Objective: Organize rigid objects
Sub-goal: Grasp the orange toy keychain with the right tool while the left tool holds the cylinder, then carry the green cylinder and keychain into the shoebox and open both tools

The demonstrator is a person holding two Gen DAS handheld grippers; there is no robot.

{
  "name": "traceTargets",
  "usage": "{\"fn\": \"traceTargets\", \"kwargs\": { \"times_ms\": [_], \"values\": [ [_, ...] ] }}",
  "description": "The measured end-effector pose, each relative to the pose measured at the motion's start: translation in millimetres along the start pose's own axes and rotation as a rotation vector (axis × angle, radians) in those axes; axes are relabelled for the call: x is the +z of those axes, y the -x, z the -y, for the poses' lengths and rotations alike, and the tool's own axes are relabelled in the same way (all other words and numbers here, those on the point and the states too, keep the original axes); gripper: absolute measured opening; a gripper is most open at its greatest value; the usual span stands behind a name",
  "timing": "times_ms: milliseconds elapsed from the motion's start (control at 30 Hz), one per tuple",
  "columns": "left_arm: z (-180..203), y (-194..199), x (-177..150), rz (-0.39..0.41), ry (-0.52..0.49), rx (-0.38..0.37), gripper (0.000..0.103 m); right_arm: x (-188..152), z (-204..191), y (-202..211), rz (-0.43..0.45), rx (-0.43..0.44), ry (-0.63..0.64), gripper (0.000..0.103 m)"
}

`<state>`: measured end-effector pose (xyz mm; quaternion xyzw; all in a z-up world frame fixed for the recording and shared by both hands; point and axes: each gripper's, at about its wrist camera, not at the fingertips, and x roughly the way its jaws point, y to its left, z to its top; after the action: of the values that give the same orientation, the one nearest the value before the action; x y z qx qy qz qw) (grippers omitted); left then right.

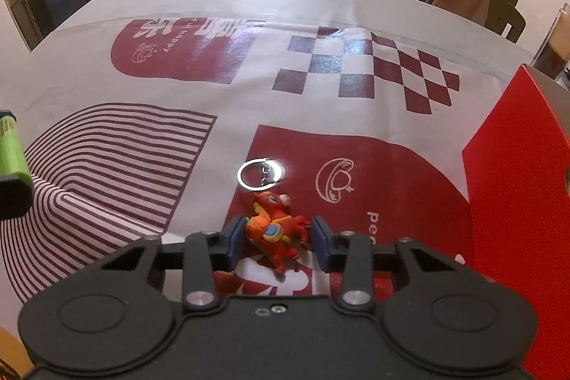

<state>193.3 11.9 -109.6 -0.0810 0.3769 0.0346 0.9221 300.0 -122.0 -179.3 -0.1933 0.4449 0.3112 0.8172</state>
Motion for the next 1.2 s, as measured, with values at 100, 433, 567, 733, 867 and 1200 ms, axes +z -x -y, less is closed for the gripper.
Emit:
{"fn": "traceTargets", "kwargs": {
  "times_ms": [100, 433, 567, 733, 867, 1200],
  "values": [
    [2.4, 1.2, -0.3, 0.004, -0.006, -0.004, 0.081, 0.8, -0.2, 6.8, 0.011, 0.002, -0.009, 0.038],
    [14.1, 13.2, 9.8, 0.042, -0.024, -0.033, 0.081, 14.8, 7.9, 87.3, 0.116, 0.064, -0.057, 0.038],
    [25.8, 20.3, 19.7, 0.071, -0.047, -0.054, 0.081, 17.3, 15.4, 122.7, 0.170, 0.067, -0.060, 0.038],
    [46.4, 31.3, 36.7, 0.118, -0.088, -0.090, 0.081, 18.0, 35.4, 158.5, 0.237, 0.052, -0.096, 0.038],
    [66.7, 36.1, 52.3, 0.149, -0.116, -0.117, 0.082, 16.1, 57.2, 178.4, 0.274, 0.030, -0.125, 0.038],
    [136.0, 28.2, 85.3, 0.187, -0.213, -0.182, 0.081, -3.7, 130.9, 201.7, 0.310, -0.054, -0.210, 0.038]
  ]
}}
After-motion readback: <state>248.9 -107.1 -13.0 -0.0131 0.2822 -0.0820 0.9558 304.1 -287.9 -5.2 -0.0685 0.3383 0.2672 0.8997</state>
